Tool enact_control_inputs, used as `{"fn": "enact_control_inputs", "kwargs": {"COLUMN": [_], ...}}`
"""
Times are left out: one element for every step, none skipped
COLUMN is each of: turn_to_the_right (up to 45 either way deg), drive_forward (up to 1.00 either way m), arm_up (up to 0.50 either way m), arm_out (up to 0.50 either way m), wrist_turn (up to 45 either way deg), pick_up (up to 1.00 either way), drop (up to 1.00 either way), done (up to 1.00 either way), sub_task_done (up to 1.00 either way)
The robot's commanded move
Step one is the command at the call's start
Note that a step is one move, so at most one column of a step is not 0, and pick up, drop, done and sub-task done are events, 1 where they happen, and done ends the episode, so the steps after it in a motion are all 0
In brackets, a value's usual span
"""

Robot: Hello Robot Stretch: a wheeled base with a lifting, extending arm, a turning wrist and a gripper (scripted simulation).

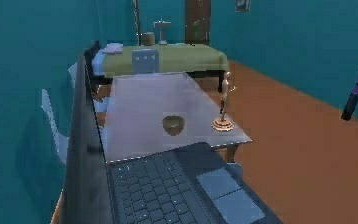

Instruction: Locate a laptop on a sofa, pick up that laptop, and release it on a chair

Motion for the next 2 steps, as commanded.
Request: {"fn": "enact_control_inputs", "kwargs": {"turn_to_the_right": [-45.0, -45.0], "drive_forward": [0.00, 0.00], "arm_up": [0.00, 0.00], "arm_out": [0.00, 0.00], "wrist_turn": [0.0, 0.0], "pick_up": [0.00, 0.00], "drop": [0.00, 0.00], "done": [0.00, 0.00], "sub_task_done": [0.00, 0.00]}}
